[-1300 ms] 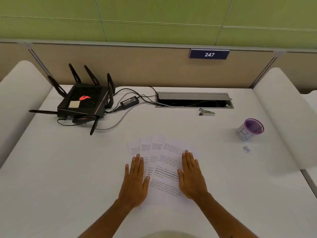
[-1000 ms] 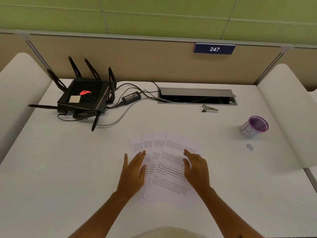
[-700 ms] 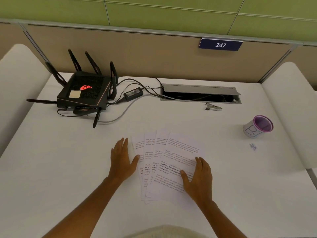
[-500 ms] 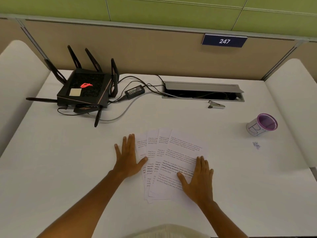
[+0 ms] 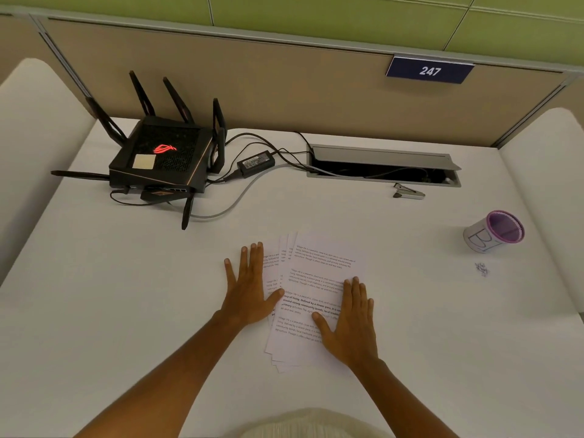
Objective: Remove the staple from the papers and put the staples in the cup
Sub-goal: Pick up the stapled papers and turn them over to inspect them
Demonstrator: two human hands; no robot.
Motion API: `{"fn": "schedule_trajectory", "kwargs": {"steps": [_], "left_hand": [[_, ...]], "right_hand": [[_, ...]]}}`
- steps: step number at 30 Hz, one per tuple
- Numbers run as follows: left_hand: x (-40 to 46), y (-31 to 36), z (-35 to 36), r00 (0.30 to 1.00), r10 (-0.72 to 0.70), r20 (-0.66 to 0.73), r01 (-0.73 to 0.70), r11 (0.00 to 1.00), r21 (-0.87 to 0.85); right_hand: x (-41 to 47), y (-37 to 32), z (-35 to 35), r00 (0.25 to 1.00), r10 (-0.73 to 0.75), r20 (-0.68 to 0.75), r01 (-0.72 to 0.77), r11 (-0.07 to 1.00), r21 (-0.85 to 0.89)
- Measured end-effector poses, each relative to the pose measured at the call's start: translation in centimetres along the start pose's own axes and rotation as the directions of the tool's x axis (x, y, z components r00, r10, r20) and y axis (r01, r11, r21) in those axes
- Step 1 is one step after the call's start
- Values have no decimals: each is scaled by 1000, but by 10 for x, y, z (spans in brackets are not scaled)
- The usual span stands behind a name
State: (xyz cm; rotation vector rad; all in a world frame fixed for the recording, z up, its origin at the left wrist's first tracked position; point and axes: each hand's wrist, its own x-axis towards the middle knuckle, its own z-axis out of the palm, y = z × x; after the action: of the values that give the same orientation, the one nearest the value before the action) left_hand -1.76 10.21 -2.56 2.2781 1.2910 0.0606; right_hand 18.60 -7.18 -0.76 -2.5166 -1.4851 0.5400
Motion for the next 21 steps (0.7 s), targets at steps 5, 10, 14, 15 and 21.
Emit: {"fn": "schedule_trajectory", "kwargs": {"steps": [5,10,14,15,21], "left_hand": [[2,0,-2,1000,16,3,-16,997,-71],[0,4,-8,1000,-4,-24,0,986,-168],[0,5,-12,999,-24,-38,16,978,-206],[1,4,-12,999,-27,-39,18,976,-219],[2,15,-17,985,-110,-133,37,886,-462]], "right_hand": [[5,-7,5,1000,-25,19,25,1000,-6],[7,-11,8,993,-101,53,102,995,-12],[9,-15,9,987,-148,56,149,989,-9],[9,-14,9,985,-160,60,162,987,-21],[9,-11,12,981,-181,63,184,982,-41]]}}
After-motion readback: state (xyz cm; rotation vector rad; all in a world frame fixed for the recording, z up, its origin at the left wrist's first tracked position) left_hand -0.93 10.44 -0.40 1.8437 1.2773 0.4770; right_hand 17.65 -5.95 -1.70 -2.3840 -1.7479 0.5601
